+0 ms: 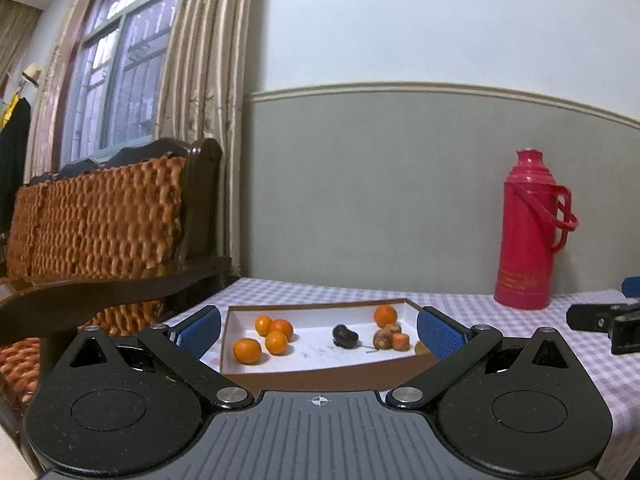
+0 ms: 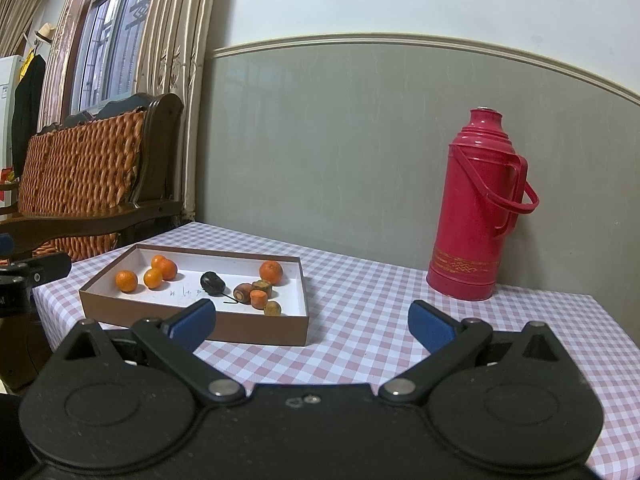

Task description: Organize fruits

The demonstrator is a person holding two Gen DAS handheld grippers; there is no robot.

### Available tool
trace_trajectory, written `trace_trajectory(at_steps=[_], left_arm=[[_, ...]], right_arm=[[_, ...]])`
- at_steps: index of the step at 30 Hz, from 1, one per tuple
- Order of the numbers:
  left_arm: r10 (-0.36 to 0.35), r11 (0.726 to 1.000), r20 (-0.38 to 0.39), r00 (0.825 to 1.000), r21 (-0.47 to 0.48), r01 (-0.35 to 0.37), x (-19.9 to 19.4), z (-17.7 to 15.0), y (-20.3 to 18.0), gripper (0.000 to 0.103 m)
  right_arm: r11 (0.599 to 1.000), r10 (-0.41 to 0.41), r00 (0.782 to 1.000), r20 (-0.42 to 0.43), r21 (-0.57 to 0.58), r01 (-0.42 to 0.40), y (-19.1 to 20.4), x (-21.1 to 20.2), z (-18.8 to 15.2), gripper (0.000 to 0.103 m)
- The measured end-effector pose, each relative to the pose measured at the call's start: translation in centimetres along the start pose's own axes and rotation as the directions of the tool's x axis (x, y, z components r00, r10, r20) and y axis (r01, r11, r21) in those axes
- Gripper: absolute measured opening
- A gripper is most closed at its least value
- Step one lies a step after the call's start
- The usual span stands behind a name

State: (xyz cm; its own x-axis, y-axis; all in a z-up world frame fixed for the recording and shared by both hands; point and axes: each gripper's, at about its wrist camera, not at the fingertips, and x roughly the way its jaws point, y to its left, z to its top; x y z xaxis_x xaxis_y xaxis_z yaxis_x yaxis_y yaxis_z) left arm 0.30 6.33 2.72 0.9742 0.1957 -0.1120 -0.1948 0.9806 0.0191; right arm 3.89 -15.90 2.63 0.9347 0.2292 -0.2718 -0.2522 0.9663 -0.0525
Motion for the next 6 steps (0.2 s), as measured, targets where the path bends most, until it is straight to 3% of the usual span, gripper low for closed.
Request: trace_trajectory(at_steps=[6], left_arm=[[-0.042, 0.999, 0.005, 0.999, -0.019, 0.042, 0.01, -0.02, 0.25, 0.103]], right_arm=[[1.0, 0.001, 1.0, 0.0, -0.002, -0.001, -0.11, 0.01, 0.13, 0.097]])
